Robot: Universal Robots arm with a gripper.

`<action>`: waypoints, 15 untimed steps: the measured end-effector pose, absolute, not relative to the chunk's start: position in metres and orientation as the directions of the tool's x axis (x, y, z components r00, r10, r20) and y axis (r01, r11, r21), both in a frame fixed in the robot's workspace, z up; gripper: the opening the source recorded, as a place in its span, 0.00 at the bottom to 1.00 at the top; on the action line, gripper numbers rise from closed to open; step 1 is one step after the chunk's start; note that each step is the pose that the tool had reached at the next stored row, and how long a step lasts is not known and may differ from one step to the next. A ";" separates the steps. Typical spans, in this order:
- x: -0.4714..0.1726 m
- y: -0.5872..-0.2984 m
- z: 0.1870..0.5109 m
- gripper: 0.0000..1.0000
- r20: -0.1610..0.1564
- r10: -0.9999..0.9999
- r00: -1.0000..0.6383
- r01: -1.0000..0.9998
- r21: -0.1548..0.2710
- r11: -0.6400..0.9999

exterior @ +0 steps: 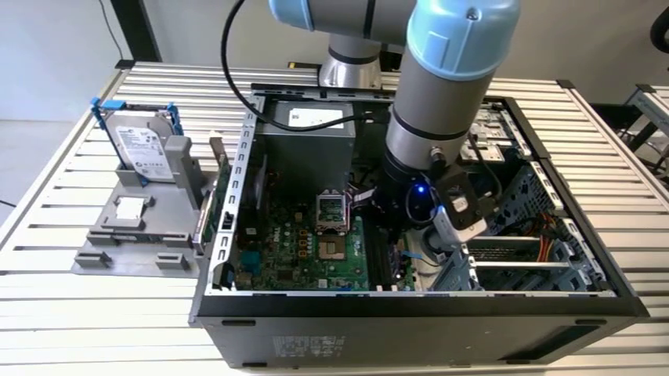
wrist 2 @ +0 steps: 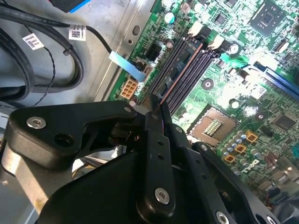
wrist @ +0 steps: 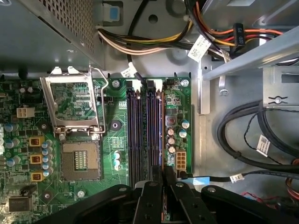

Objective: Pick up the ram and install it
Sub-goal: 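Insert the ram into the slot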

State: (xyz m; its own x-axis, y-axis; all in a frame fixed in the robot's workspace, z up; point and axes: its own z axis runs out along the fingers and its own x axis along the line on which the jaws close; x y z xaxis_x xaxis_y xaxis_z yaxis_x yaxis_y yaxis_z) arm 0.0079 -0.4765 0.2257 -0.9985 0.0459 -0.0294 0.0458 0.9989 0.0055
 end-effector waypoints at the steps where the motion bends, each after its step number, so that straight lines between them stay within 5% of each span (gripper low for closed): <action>1: 0.008 -0.476 0.225 0.00 -0.029 0.045 -0.999 0.045 0.005 0.999; 15: 0.010 -0.475 0.221 0.00 -0.024 0.041 -0.999 0.041 -0.002 0.999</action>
